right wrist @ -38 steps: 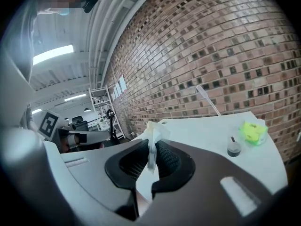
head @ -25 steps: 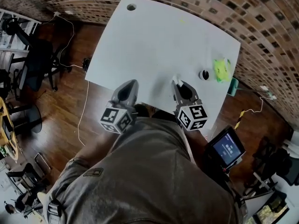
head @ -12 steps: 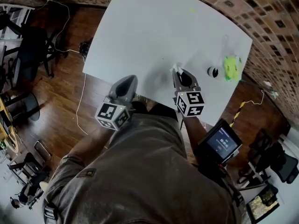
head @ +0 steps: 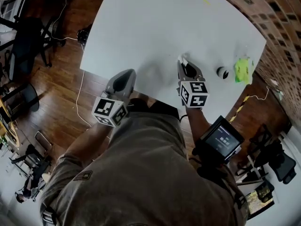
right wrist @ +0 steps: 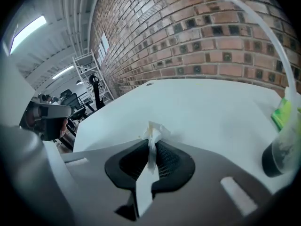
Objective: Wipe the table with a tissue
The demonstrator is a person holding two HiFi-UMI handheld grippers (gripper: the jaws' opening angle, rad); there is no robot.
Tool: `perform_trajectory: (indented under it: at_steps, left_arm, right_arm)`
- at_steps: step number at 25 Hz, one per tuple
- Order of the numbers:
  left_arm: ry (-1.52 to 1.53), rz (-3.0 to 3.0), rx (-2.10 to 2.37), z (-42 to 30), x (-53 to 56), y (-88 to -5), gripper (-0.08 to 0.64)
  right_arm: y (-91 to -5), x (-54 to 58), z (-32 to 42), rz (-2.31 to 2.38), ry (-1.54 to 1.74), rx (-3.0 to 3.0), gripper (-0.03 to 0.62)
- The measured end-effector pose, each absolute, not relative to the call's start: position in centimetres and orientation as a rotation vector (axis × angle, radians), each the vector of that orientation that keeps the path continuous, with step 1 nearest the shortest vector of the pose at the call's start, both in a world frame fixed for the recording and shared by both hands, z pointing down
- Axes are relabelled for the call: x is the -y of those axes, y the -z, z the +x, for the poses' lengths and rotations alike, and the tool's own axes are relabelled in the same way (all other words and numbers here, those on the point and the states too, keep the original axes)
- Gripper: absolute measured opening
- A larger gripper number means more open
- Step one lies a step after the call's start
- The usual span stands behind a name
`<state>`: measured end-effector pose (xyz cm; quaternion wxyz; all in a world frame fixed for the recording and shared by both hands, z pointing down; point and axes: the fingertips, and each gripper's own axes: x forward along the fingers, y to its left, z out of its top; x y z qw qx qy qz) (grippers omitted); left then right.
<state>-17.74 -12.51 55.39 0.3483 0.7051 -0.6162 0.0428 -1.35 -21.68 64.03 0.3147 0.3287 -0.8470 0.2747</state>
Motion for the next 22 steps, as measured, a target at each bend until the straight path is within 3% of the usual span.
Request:
perform_trajectory:
  at_steps: [9, 22]
  left_arm:
    - [-0.098, 1.789, 1.612, -19.6, 13.1, -55.9, 0.002]
    - [-0.028, 1.750, 1.664, -22.4, 12.2, -55.2, 0.002]
  right_arm:
    - [-65.4, 21.9, -2.2, 0.810, -0.692, 2.120, 0.038]
    - [-65.6, 19.7, -7.3, 0.348, -0.200, 1.949, 0.038]
